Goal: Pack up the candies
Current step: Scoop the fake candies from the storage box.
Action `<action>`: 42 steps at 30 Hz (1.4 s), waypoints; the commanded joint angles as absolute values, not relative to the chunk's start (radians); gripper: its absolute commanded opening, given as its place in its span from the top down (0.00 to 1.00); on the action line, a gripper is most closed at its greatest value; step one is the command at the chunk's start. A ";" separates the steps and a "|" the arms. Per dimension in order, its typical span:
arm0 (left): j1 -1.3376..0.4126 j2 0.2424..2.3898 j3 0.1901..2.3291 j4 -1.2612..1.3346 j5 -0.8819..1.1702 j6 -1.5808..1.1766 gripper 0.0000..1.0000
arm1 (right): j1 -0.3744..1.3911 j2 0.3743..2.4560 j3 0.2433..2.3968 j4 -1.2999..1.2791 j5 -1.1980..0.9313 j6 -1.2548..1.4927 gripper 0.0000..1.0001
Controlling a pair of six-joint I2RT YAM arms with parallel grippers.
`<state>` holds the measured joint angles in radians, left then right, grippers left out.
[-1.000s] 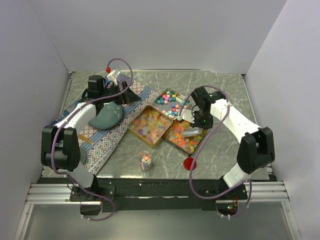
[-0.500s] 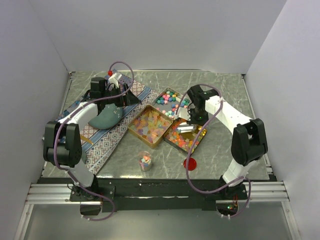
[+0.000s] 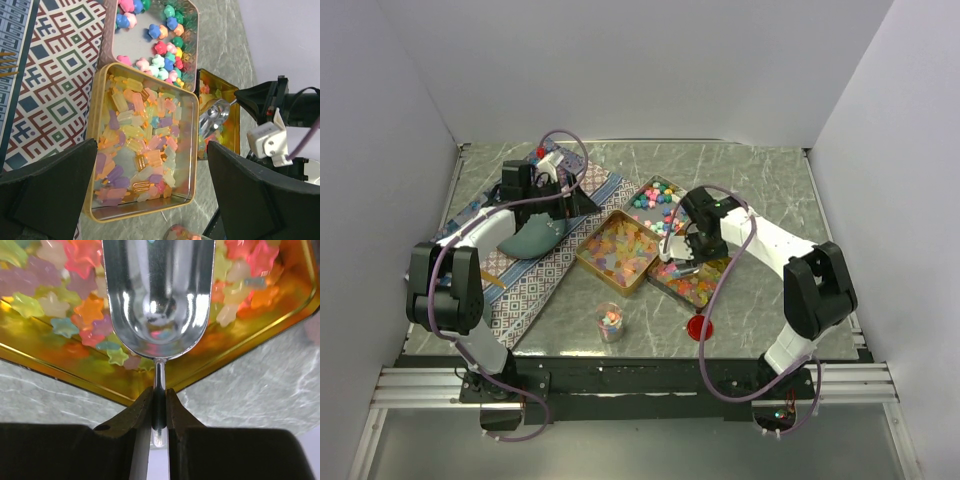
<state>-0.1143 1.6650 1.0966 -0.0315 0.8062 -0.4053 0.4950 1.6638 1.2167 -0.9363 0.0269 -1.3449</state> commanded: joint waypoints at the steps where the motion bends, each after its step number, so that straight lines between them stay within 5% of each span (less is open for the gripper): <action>1: -0.106 1.614 1.091 -0.018 0.802 -0.388 0.02 | 0.537 1.678 1.272 -0.931 0.038 -1.661 1.00; 21: -0.101 1.646 1.141 -0.123 0.804 -0.345 0.03 | 0.477 1.786 1.252 -0.793 -0.299 -1.402 1.00; 42: -0.103 1.701 1.215 -0.232 0.770 -0.219 0.02 | 0.333 1.546 1.085 -0.735 -0.572 -1.332 1.00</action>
